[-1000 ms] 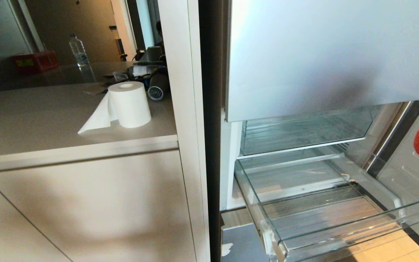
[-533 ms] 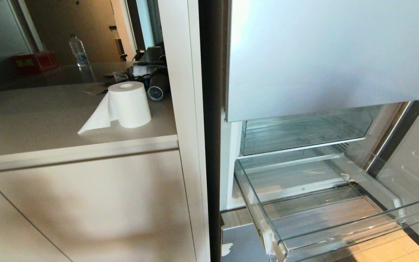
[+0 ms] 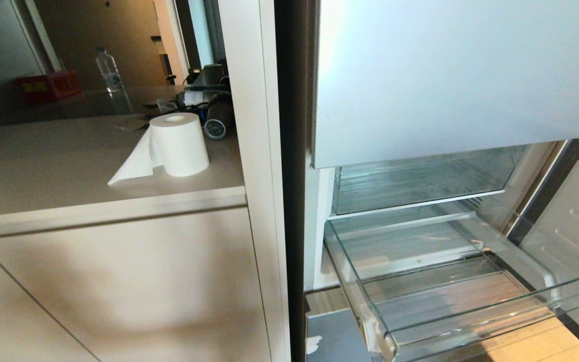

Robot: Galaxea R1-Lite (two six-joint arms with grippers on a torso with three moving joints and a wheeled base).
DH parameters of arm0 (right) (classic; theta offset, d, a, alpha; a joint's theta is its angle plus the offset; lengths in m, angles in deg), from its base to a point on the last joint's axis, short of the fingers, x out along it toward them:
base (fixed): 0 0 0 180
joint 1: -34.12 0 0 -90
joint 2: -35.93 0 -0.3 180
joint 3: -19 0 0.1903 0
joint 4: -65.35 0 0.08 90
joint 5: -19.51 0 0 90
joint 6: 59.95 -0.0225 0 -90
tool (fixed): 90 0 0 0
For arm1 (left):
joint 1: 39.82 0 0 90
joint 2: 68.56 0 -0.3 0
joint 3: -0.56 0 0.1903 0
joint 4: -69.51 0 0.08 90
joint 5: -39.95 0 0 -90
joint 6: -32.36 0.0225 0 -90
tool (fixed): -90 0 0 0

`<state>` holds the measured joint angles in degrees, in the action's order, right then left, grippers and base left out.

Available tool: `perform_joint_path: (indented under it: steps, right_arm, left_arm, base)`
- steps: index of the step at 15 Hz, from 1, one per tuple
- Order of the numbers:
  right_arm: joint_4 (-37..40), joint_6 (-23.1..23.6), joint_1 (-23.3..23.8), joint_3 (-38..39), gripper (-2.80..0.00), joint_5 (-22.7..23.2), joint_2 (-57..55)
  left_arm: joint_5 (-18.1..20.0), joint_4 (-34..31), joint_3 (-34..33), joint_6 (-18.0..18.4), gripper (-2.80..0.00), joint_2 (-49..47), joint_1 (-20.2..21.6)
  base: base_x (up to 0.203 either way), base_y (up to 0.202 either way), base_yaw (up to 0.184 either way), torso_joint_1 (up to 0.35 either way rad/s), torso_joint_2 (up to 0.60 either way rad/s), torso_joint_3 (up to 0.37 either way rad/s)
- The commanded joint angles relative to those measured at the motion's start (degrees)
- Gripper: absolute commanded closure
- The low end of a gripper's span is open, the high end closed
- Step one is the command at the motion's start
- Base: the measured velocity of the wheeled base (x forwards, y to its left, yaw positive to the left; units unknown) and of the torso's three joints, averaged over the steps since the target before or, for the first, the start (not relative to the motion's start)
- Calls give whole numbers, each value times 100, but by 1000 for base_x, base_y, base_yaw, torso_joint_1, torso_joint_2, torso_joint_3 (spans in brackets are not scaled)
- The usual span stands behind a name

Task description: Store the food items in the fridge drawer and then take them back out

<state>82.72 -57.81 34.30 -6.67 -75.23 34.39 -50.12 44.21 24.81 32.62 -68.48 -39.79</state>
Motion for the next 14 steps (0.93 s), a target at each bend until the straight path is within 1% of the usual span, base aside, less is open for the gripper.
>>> perform_joint_path:
  steps: [1, 2, 3, 4, 14]
  right_arm:
    - [12, 56, -1, 239, 0, 35, 153]
    - [115, 46, -1, 232, 0, 121, 154]
    - [541, 44, -1, 233, 0, 291, 154]
    - [631, 0, -1, 234, 0, 367, 154]
    - [635, -4, -1, 239, 0, 386, 154]
  left_arm:
    - [-1, -1, 0, 0, 0, -7, 0]
    - [-1, 8, 0, 0, 0, -7, 6]
    - [-1, -1, 0, 0, 0, -7, 6]
    - [-1, -1, 0, 0, 0, -7, 6]
    - [-1, -1, 0, 0, 0, -7, 6]
  base:
    - [0, 0, 0, 0, 0, 0]
    - [0, 0, 0, 0, 0, 0]
    - [0, 0, 0, 0, 0, 0]
    - [0, 0, 0, 0, 0, 0]
    - [0, 0, 0, 0, 0, 0]
